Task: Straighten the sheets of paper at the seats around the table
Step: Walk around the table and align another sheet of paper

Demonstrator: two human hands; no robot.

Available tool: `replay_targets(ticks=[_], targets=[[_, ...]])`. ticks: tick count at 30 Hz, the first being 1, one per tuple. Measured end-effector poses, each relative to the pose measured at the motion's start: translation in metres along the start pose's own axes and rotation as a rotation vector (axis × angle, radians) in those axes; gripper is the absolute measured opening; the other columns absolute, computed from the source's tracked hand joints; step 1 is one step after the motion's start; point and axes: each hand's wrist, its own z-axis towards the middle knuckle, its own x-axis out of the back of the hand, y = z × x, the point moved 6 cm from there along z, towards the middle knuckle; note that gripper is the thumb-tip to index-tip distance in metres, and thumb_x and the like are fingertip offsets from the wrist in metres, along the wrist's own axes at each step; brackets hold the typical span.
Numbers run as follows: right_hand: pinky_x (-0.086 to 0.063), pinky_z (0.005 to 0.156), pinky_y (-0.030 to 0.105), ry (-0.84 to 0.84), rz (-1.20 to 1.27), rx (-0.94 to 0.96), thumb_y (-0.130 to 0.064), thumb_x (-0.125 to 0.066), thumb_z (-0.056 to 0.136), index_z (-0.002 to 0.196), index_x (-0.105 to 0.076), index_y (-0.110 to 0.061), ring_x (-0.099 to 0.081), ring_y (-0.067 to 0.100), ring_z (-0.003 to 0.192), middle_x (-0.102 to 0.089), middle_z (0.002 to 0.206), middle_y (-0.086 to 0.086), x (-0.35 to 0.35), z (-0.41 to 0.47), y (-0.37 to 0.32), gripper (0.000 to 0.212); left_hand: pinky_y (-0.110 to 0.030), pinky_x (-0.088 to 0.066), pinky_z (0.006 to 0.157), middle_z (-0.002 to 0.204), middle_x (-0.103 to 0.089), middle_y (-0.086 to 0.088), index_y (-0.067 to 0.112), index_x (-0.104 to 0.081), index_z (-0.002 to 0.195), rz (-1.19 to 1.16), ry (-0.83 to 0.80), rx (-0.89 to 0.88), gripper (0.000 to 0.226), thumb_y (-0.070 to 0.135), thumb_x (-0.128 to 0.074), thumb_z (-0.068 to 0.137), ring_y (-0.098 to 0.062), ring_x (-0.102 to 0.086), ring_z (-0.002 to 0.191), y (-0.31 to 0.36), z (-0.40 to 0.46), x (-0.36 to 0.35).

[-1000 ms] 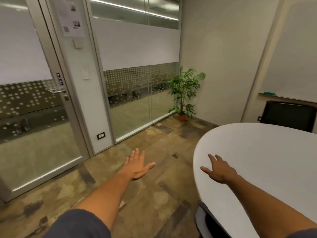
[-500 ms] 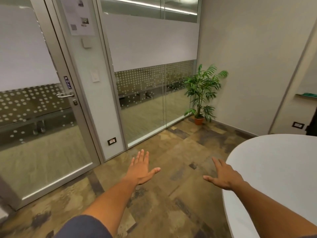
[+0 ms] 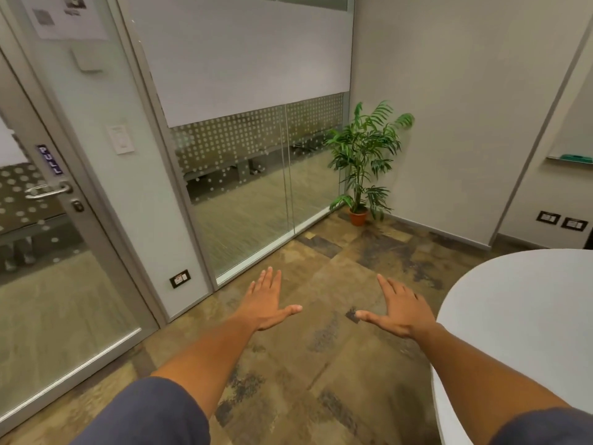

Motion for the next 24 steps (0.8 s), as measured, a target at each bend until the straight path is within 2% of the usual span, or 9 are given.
replay_targets(ticks=[4,8,12,16,21,24], targets=[[-0.023,0.118,0.051,0.011,-0.029,-0.057,-0.104,-0.017,0.058,0.157,0.002,-0.029,-0.019,0.027,0.150,-0.014,0.165,0.004,0.002,0.053,-0.006,0.126,-0.047,0.001,0.124,0.163,0.021,-0.012,0.012,0.013,0.156,0.024,-0.008,-0.093,0.118,0.085,-0.040,0.081,-0.026,0.016,0.152,-0.021,0.080,0.009],[-0.019,0.120,0.053,0.016,-0.021,-0.190,-0.103,-0.013,0.057,0.158,0.002,-0.028,-0.014,0.027,0.151,-0.011,0.166,0.004,0.004,0.097,-0.004,0.126,-0.044,0.004,0.123,0.165,0.017,-0.010,0.017,0.015,0.156,0.022,-0.015,-0.200,0.115,0.086,-0.038,0.081,-0.025,0.016,0.152,-0.030,0.157,0.021],[-0.014,0.120,0.055,0.047,-0.030,-0.276,-0.100,-0.010,0.063,0.158,0.001,-0.028,-0.012,0.027,0.151,-0.011,0.166,0.005,0.006,0.148,-0.023,0.120,-0.044,0.003,0.124,0.164,0.020,-0.009,0.022,0.018,0.156,0.068,-0.027,-0.336,0.114,0.086,-0.036,0.080,-0.024,0.015,0.152,-0.025,0.227,0.045],[-0.013,0.121,0.054,0.075,-0.030,-0.319,-0.099,-0.009,0.065,0.158,-0.001,-0.028,-0.012,0.026,0.151,-0.012,0.165,0.004,0.007,0.199,-0.029,0.117,-0.043,0.004,0.123,0.164,0.021,-0.007,0.020,0.015,0.157,0.052,-0.043,-0.373,0.111,0.085,-0.035,0.082,-0.023,0.017,0.152,-0.013,0.291,0.057],[-0.012,0.121,0.053,0.065,0.000,-0.368,-0.099,-0.009,0.065,0.158,0.002,-0.027,-0.011,0.025,0.152,-0.010,0.166,0.004,0.003,0.252,0.017,0.117,-0.043,0.005,0.123,0.164,0.021,-0.007,0.019,0.013,0.157,0.043,-0.065,-0.423,0.110,0.085,-0.035,0.083,-0.023,0.018,0.152,0.018,0.368,0.042],[-0.012,0.121,0.053,0.053,0.025,-0.417,-0.098,-0.009,0.066,0.158,0.003,-0.028,-0.010,0.025,0.152,-0.009,0.166,0.003,-0.002,0.277,0.067,0.116,-0.043,0.006,0.123,0.163,0.022,-0.008,0.019,0.014,0.157,0.046,-0.091,-0.449,0.110,0.085,-0.034,0.083,-0.023,0.018,0.151,0.051,0.414,0.027]])
